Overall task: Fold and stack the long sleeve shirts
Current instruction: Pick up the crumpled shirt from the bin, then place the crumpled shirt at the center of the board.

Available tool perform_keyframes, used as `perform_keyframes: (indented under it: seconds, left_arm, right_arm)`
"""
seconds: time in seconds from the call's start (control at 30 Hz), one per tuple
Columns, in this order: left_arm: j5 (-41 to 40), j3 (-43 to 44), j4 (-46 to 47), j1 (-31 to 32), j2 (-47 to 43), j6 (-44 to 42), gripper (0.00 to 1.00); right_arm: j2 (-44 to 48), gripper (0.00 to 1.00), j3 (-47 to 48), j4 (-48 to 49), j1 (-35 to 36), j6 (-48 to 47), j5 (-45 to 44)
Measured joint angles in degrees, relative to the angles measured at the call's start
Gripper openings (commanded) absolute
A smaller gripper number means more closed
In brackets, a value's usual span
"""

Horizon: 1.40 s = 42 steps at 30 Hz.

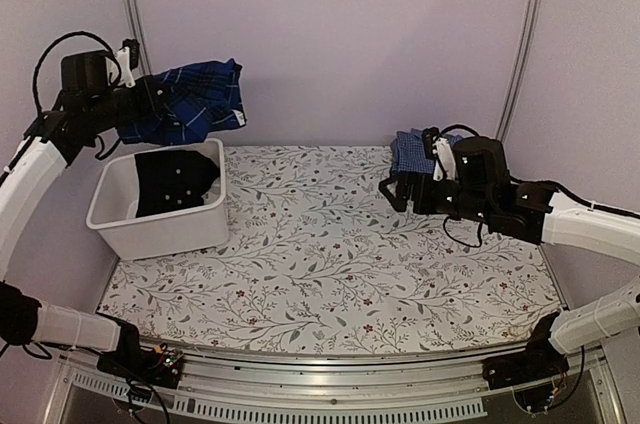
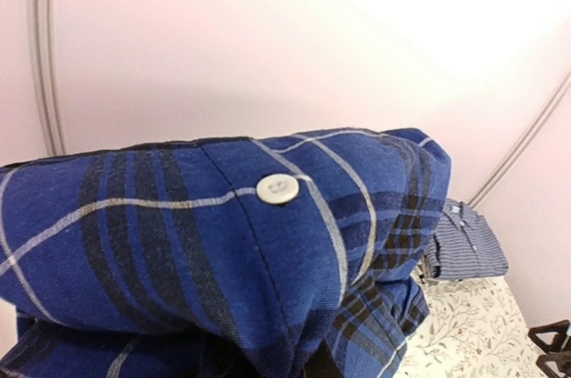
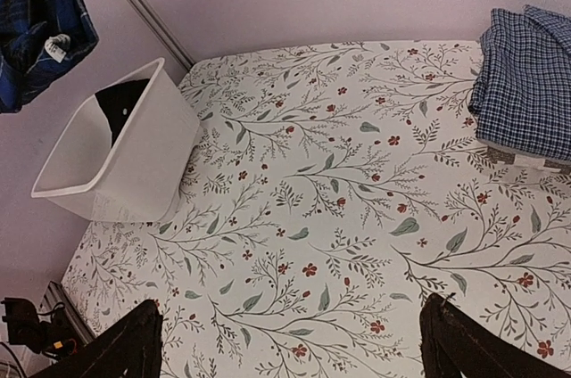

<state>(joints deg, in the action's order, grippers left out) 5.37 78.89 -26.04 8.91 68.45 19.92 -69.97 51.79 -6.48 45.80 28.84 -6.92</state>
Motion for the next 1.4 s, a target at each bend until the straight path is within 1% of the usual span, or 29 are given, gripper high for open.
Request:
perform_keyframes:
  seconds: [0.1, 0.23, 0.43, 0.6, 0.67, 0.7, 0.8, 0.9, 0.97, 1.0, 1.07, 1.1, 1.17, 1.23, 1.27, 1.3, 1.4]
  left_arm:
    - [1.7, 2.4, 0.6, 2.8, -0.3, -0.3, 0.0]
    - [3.1, 5.4, 1.9, 10.0, -0.3, -0.4, 0.0]
    - [2.5, 6.3, 5.1, 25.8, 0.8, 0.8, 0.0]
    - [-1.0, 3.8, 7.8, 40.5, 5.5, 3.4, 0.0]
    - [-1.8, 2.9, 7.7, 44.4, 8.0, 5.0, 0.0]
    - [-2.1, 2.6, 7.2, 46.1, 9.6, 6.1, 0.0]
    - [-2.5, 1.8, 6.1, 48.1, 13.4, 9.6, 0.0]
    - [-1.1, 1.0, 5.9, 47.8, 17.2, 12.4, 0.0]
    - [1.7, 1.0, 6.6, 47.1, 21.2, 13.7, 0.0]
    - [3.5, 1.0, 7.0, 46.8, 24.0, 14.2, 0.02]
    - [6.9, 1.1, 7.3, 46.0, 29.0, 14.8, 0.21]
    - [8.6, 1.1, 7.4, 45.3, 32.0, 15.0, 0.25]
    - [10.8, 1.1, 7.2, 44.0, 36.5, 15.3, 0.44]
    - [12.2, 1.0, 7.0, 42.2, 39.0, 15.6, 0.56]
    - [12.5, 0.9, 6.9, 41.4, 39.2, 15.2, 0.6]
    - [12.4, 0.9, 7.0, 40.9, 39.1, 15.0, 0.62]
    - [12.1, -0.4, 9.0, 39.8, 37.0, 15.2, 0.62]
  right_arm:
    - [-0.7, 0.99, 1.7, -0.6, 0.0, 0.0, -0.1]
    - [-1.0, 0.99, 3.9, -1.5, 0.0, -0.2, -0.5]
    - [-0.2, 0.99, 4.6, -3.8, 0.0, -0.1, -1.7]
    - [4.3, 0.99, 3.3, -5.4, 0.0, -0.1, -2.7]
    - [6.7, 0.99, 2.7, -6.5, 0.0, -0.2, -3.2]
    - [7.7, 0.99, 2.6, -7.0, 0.0, -0.4, -3.5]
    - [9.8, 0.99, 2.5, -8.9, 0.0, -1.4, -4.6]
    - [10.7, 0.99, 2.0, -10.4, 0.0, -2.9, -5.7]
    - [10.7, 0.99, 1.4, -11.3, 0.0, -4.3, -6.2]
    - [10.7, 0.99, 1.1, -11.9, 0.0, -4.7, -6.4]
    - [10.5, 0.99, 0.4, -12.8, 0.0, -5.8, -6.7]
    - [10.2, 0.99, 0.1, -13.2, 0.0, -6.3, -6.7]
    - [9.4, 0.99, -0.2, -13.7, 0.0, -7.1, -6.5]
    - [8.5, 0.99, -0.6, -13.9, 0.0, -7.4, -6.1]
    - [8.1, 0.99, -1.0, -14.0, 0.0, -7.5, -5.6]
    - [7.9, 0.99, -1.6, -14.0, 0.0, -7.5, -5.0]
    - [7.8, 0.98, -5.6, -13.6, 0.0, -7.1, -2.1]
